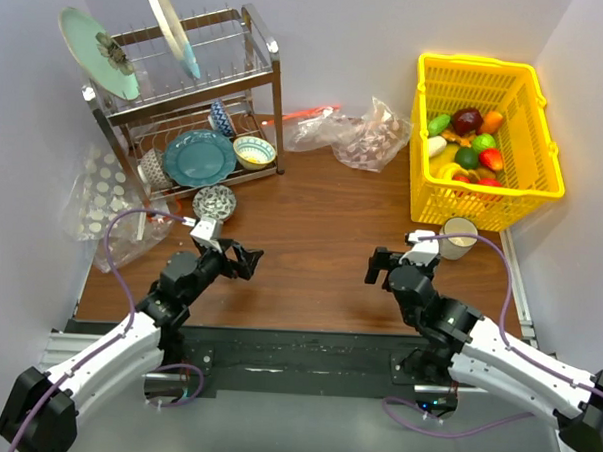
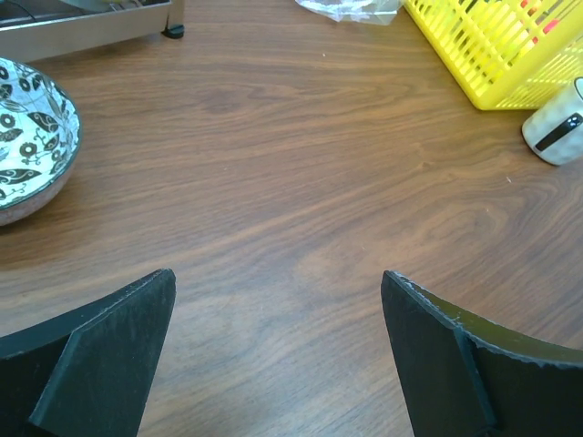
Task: Place the food in the zip-top bag and seal the zipper
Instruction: Move the zipper food storage bag to the center of the board.
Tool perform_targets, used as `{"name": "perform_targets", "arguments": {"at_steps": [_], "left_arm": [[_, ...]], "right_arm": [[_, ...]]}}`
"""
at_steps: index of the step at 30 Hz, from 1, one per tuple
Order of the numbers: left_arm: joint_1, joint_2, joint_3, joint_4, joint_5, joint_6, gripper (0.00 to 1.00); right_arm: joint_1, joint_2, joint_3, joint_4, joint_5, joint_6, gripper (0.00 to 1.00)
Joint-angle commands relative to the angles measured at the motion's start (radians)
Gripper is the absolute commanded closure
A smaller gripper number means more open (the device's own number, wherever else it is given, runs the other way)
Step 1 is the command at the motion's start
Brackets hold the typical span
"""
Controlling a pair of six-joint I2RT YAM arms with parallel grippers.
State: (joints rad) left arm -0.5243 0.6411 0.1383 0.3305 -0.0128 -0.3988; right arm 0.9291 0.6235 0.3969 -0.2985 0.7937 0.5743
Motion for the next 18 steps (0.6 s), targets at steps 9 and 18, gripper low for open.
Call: {"name": "perform_targets", "arguments": {"at_steps": [9, 18], "left_arm": [[-0.003, -0.057, 0.012, -0.004, -0.087, 0.005, 0.00], [-0.003, -0.031, 0.017, 0.037, -0.026, 0.021, 0.01]], "right_arm": [[0.001, -0.030, 0.120, -0.103, 0.001, 0.032, 0.02], [0.002, 0.206, 0.460, -0.125, -0.021, -0.088, 0.01]]}}
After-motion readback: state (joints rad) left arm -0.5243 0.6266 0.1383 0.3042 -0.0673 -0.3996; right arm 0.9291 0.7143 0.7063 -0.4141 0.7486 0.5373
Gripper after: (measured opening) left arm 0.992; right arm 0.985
